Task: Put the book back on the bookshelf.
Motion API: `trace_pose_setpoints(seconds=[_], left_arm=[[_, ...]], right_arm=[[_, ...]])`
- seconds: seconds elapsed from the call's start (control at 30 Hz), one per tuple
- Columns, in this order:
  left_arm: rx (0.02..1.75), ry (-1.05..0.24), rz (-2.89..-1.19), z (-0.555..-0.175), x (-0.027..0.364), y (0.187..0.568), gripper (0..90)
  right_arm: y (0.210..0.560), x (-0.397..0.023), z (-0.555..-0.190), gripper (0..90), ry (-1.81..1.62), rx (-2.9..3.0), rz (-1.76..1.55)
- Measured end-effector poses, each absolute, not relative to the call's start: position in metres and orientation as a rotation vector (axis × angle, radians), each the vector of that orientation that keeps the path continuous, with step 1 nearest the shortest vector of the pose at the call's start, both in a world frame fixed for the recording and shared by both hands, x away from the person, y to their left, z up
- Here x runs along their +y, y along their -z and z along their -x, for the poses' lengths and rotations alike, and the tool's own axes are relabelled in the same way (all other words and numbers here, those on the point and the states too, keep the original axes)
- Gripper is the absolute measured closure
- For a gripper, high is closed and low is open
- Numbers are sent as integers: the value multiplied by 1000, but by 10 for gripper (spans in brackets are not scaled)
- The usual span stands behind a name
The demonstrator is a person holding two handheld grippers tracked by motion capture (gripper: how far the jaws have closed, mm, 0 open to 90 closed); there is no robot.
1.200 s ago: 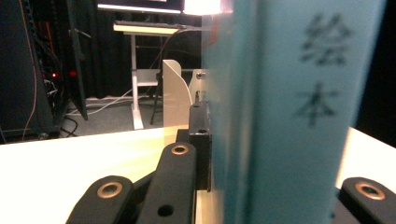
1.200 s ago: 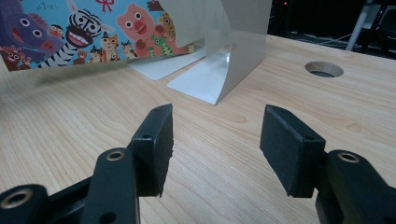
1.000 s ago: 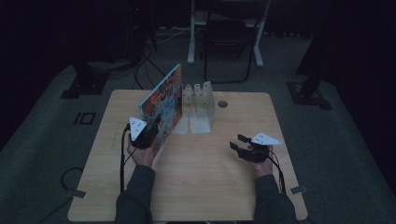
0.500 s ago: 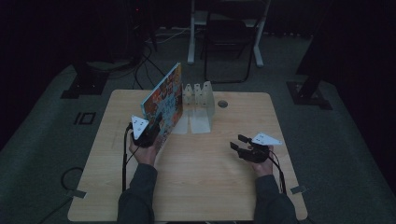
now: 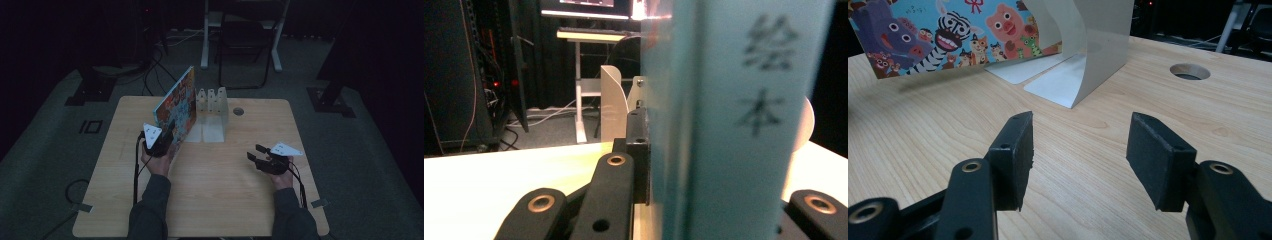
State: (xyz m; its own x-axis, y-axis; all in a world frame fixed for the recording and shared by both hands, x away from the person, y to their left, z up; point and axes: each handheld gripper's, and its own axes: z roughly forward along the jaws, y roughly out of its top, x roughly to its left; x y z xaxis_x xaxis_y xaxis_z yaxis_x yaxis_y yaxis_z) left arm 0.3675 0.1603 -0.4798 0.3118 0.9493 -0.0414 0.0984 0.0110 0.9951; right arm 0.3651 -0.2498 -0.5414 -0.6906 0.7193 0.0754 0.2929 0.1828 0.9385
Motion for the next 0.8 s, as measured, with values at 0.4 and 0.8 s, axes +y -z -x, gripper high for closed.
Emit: trace_pose_setpoints(seconds=[0.4,0.8], left_arm=[[1057,-925,-1377,-366,158,485,817],[1066,-921,-1371,-363,165,494,813]], right_arm=[[542,-251,-364,439,-1514,2081,-954],[542,-250,-364,438,-1513,2082,-953]])
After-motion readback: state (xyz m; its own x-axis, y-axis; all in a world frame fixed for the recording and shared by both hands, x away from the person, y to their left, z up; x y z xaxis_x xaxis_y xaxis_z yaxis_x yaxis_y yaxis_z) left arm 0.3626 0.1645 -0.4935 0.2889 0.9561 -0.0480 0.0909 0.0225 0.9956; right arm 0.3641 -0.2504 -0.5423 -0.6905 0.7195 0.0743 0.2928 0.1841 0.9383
